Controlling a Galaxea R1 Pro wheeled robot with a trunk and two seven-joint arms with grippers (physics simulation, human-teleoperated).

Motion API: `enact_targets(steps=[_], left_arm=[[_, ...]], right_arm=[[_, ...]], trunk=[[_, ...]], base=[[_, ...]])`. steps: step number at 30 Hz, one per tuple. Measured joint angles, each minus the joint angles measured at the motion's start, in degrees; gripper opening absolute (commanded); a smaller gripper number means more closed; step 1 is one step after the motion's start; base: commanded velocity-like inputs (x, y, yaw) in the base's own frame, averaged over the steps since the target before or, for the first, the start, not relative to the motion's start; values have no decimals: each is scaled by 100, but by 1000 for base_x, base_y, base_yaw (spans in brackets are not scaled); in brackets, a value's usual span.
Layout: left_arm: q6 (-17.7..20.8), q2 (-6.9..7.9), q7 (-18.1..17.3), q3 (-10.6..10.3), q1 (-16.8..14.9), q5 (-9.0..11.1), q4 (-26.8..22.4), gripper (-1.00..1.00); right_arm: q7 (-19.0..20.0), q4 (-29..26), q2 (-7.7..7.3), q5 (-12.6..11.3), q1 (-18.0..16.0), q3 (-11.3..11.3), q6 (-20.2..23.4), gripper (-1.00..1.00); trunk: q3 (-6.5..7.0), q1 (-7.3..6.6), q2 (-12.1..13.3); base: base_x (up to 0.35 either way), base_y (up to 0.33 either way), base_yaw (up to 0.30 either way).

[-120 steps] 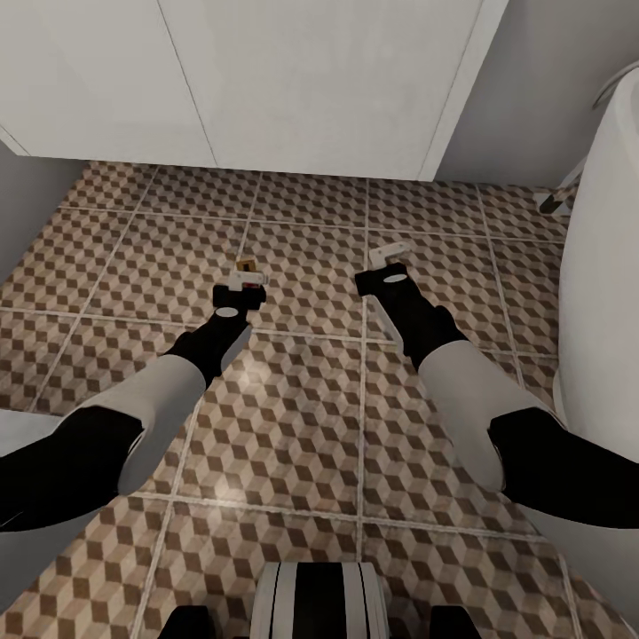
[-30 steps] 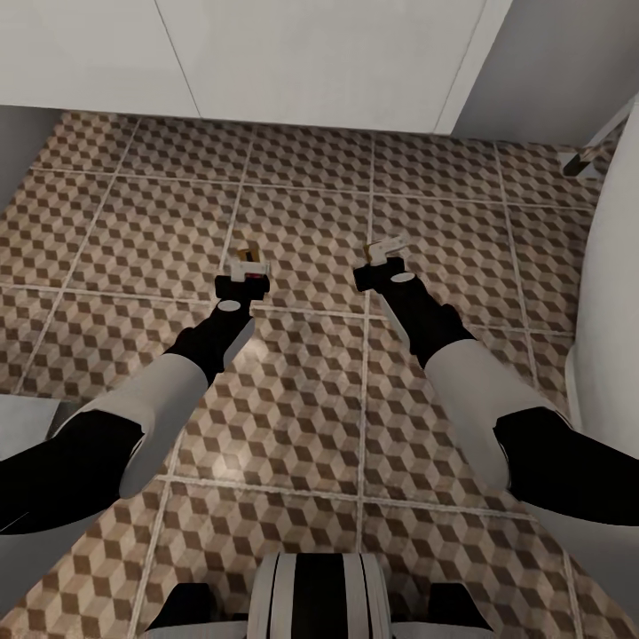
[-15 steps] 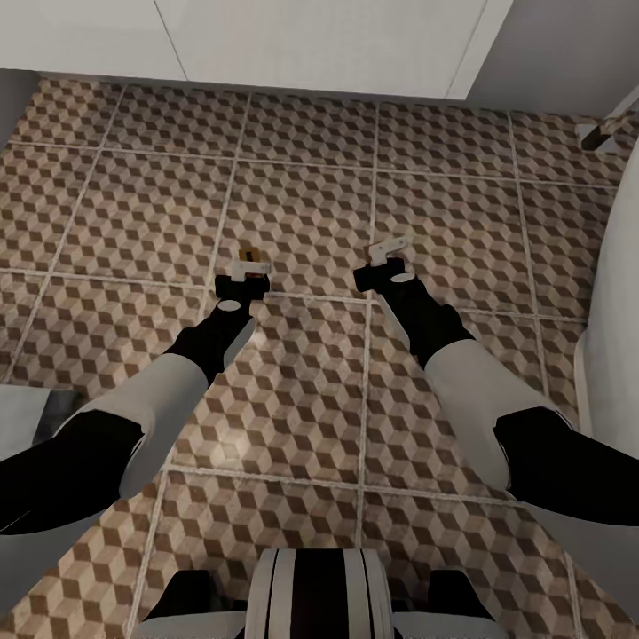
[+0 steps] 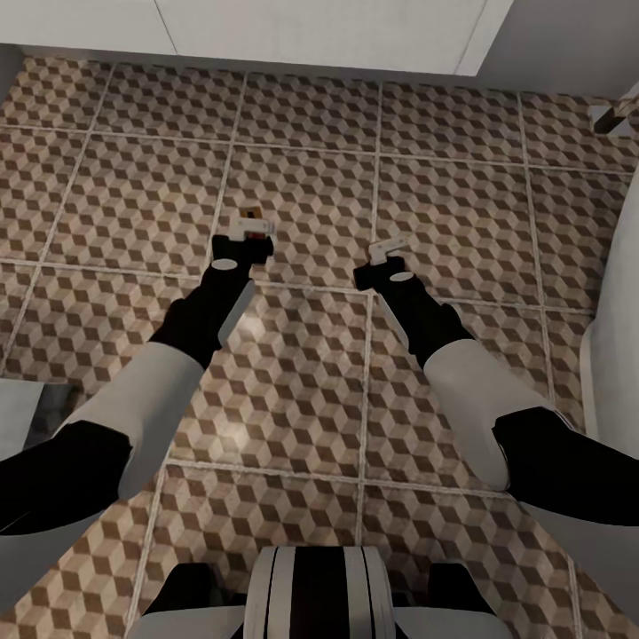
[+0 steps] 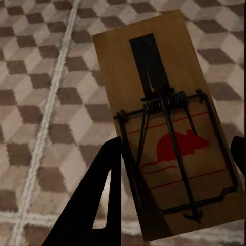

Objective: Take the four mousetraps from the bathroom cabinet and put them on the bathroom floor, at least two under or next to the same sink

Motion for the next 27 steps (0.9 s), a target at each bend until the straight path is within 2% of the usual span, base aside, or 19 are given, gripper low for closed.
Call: enact_targets(steps=[7, 23, 27], left_arm=[[192, 12, 1, -3, 52, -9, -420, -100], [204, 15, 1, -10, 180, -10, -437, -100], [203, 15, 1, -9, 243, -9, -424, -100]], right_arm=[[-179, -179, 11, 142, -11, -2, 94, -100], [-199, -243, 13, 161, -387, -2, 295, -100], [-200, -273, 13, 158, -630, -4, 368, -100]], trunk=[[0, 0, 0], [0, 0, 0], [0, 0, 0]], base=[[0, 0, 0], [0, 0, 0], [0, 0, 0]])
